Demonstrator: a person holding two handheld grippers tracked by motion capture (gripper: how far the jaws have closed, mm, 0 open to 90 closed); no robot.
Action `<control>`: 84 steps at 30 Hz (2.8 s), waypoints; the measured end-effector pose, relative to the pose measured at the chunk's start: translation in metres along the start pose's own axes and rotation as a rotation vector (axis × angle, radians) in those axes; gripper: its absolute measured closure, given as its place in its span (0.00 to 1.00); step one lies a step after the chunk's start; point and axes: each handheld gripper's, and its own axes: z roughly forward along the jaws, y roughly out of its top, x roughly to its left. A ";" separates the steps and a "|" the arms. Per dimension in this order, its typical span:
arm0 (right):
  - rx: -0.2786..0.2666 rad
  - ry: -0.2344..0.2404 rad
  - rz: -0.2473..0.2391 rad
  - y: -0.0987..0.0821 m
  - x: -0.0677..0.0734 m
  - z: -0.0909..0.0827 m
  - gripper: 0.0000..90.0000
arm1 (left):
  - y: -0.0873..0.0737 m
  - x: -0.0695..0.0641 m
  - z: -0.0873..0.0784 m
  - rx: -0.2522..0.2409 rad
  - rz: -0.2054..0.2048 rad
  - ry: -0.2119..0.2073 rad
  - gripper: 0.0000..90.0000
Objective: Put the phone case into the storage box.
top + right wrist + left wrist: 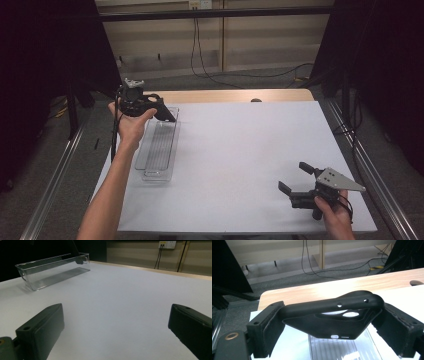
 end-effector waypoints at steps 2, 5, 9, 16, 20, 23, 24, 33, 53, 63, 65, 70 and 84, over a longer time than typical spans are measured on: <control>0.000 0.000 -0.001 0.000 0.000 0.000 0.00 | 0.001 -0.001 0.001 0.002 -0.001 0.009 0.14; 0.000 0.000 -0.001 0.000 0.000 0.000 0.00 | 0.002 -0.003 0.004 0.008 0.003 0.021 0.14; -0.002 0.000 -0.002 0.000 0.000 0.000 0.00 | 0.002 -0.007 0.007 0.009 0.009 0.037 0.14; -0.001 0.000 -0.002 0.000 -0.001 -0.001 0.00 | 0.001 -0.009 0.013 0.016 -0.001 0.049 0.14; -0.002 -0.001 -0.003 0.000 -0.001 -0.001 0.00 | 0.000 -0.012 0.015 0.019 0.022 0.057 0.13; -0.001 0.000 -0.005 0.000 -0.001 -0.002 0.00 | -0.001 -0.014 0.017 0.021 0.030 0.065 0.13; -0.001 0.000 -0.004 0.000 -0.001 -0.001 0.00 | -0.001 -0.014 0.017 0.021 0.031 0.065 0.13; -0.002 -0.001 -0.003 0.000 -0.001 -0.002 0.00 | -0.003 -0.017 0.022 0.018 0.032 0.062 0.13; -0.001 0.002 -0.003 0.000 -0.002 -0.002 0.00 | 0.004 -0.016 0.028 0.071 0.018 0.061 0.13; -0.001 0.003 -0.001 0.000 -0.002 -0.002 0.00 | 0.007 -0.017 0.031 0.050 0.012 0.029 0.13; 0.000 0.002 0.000 0.000 -0.002 -0.002 0.00 | 0.009 -0.016 0.032 0.049 0.003 0.023 0.13; 0.002 0.002 -0.002 0.000 -0.003 -0.002 0.00 | 0.010 -0.016 0.034 0.050 0.010 0.018 0.13; 0.005 0.004 -0.001 -0.001 -0.003 -0.002 0.00 | 0.011 -0.023 0.042 0.040 0.033 -0.010 0.14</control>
